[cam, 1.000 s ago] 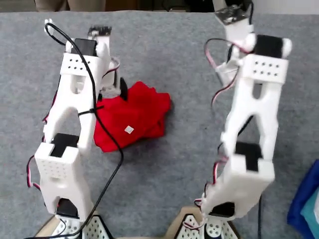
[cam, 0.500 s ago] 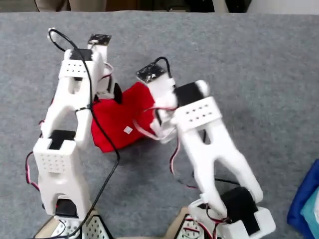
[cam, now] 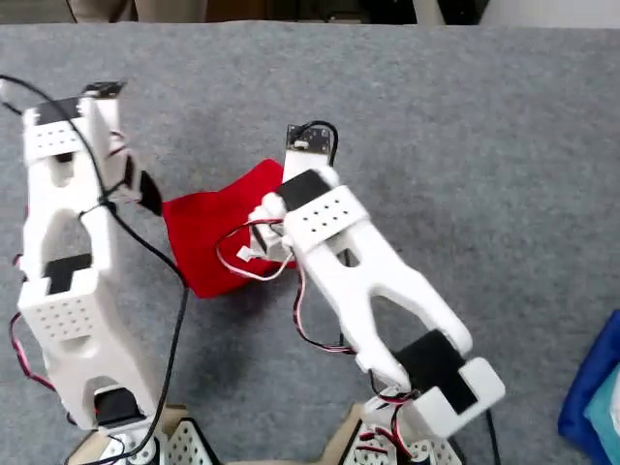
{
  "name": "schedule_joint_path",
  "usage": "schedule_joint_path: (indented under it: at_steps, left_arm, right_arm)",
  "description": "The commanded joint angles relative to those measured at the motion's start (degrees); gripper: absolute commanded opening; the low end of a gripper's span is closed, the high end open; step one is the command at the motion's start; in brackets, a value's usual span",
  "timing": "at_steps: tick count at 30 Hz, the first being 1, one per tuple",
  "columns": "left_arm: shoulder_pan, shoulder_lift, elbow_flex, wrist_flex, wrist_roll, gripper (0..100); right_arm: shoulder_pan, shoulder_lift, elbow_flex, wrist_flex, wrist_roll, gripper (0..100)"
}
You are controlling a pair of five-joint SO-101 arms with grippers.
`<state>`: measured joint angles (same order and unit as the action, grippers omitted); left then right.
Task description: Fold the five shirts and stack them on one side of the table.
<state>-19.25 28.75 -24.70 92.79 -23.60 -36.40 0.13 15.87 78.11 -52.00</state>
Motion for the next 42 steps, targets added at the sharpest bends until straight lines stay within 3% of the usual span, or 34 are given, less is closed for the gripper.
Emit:
schedule_joint_path:
  at_steps: [1, 8, 13, 17, 22, 27, 31, 42]
  left_arm:
    - [-3.25, -0.66, -3.96, 2.20, -2.02, 27]
    - [-6.24, -0.66, -3.60, 2.29, -2.55, 27]
    - [-6.86, -0.75, -4.13, 4.22, -2.55, 27]
    - [-7.21, -0.75, -4.13, 4.22, -2.55, 27]
    - [-7.21, -0.75, -4.13, 4.22, -2.37, 27]
    - [-7.12, -0.75, -4.13, 4.22, -2.46, 27]
    - [-7.12, -0.75, -4.13, 4.22, -2.55, 27]
    - [-9.05, -2.51, -3.52, 4.31, -3.87, 27]
  right_arm:
    - [-0.92, 0.31, -2.15, -3.69, -5.01, 46.5]
    - [-3.12, 0.48, -1.89, -15.74, -16.97, 45.6]
    - [-4.18, 4.79, 5.58, -31.65, -25.05, 39.4]
    - [-4.35, 12.44, 8.84, -42.81, -27.25, 34.8]
    - [0.13, 19.65, 4.79, -45.10, -31.03, 31.4]
    - [3.12, 21.58, 2.24, -40.88, -28.04, 22.2]
    - [4.35, 21.58, 2.24, -37.80, -23.91, 1.9]
    - [24.04, 16.31, -3.82, -25.41, -8.62, 0.5]
